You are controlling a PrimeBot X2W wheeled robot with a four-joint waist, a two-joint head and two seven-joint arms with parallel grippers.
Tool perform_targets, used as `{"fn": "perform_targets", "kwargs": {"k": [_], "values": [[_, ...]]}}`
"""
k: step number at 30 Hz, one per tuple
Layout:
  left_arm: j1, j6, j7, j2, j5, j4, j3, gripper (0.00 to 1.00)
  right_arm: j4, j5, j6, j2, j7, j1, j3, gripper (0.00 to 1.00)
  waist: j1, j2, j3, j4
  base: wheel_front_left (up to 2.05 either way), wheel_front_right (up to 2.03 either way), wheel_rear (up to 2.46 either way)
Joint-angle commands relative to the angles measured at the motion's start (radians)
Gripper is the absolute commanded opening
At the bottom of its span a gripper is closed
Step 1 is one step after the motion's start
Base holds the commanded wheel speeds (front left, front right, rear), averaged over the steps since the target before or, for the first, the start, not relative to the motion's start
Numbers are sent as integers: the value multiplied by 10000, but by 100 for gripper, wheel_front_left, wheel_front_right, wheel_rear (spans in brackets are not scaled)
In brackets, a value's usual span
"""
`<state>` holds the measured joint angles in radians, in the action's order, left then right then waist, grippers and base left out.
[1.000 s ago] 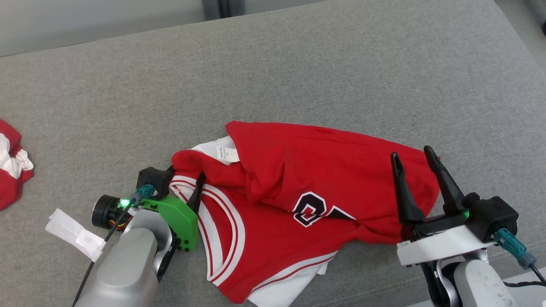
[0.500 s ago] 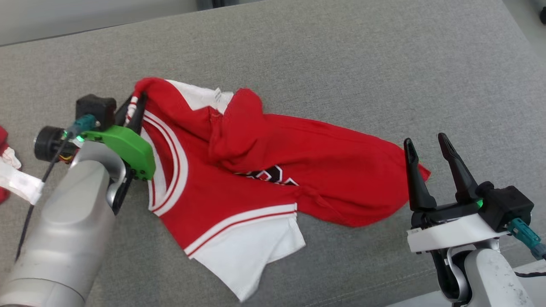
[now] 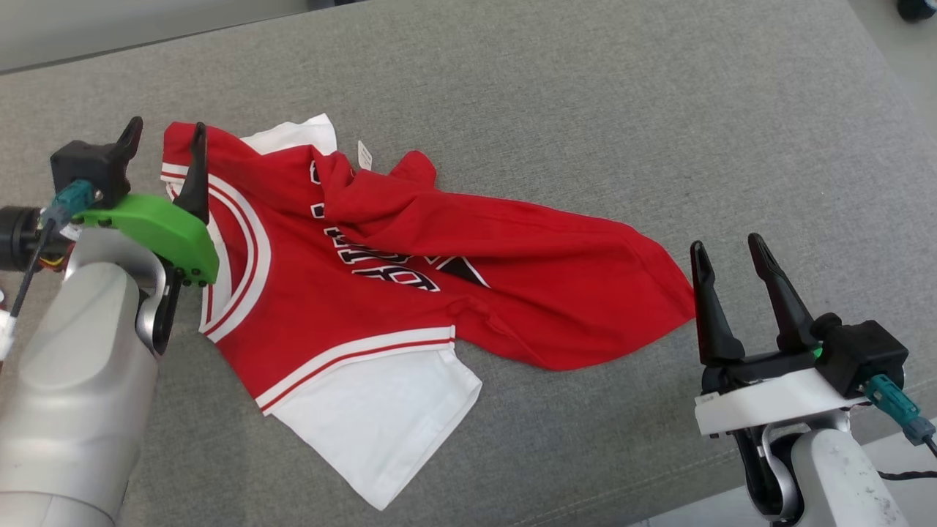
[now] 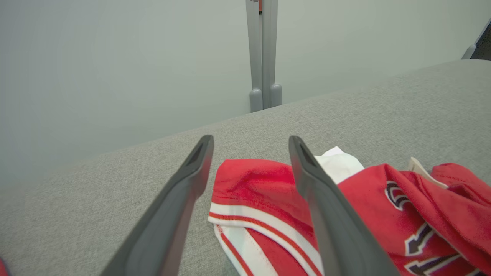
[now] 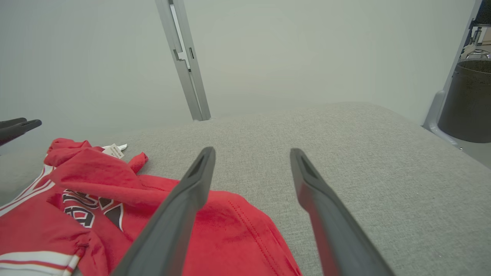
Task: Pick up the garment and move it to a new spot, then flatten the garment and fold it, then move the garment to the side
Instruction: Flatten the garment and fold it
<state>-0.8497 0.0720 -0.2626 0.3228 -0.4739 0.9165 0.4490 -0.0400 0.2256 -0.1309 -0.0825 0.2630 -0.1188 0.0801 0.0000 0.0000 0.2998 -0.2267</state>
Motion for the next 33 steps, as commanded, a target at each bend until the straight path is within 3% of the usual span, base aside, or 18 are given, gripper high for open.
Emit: {"fn": "perform_targets", "kwargs": {"k": [1,5,11,17,25,33], "values": [[442,-103,-27,81,144,-373,-206,100,-52,-27,4,5,26,142,-43,100,0,0,-219,204,0,0,0],[1970,-422,-26,0,454,-2226,-1198,100,-124,-133,4,-29,26,342,-133,100,0,0,-666,575,0,0,0],[4377,-893,-15,-604,1321,-5119,-2751,100,-159,-229,4,-135,26,608,-323,100,0,0,-1311,1231,0,0,0],[6251,-800,-15,-1426,2198,-7134,-3827,100,-230,-328,4,-186,27,839,-378,100,0,0,-1711,1826,0,0,0],[8168,-616,-16,-2159,3168,-8189,-4563,100,-410,-530,4,-131,26,1116,-430,100,0,0,-2209,2200,0,0,0],[9021,-421,-16,-2483,3511,-8140,-4839,100,-662,-833,4,-157,26,1612,-330,100,0,0,-2586,2420,0,0,0]]}}
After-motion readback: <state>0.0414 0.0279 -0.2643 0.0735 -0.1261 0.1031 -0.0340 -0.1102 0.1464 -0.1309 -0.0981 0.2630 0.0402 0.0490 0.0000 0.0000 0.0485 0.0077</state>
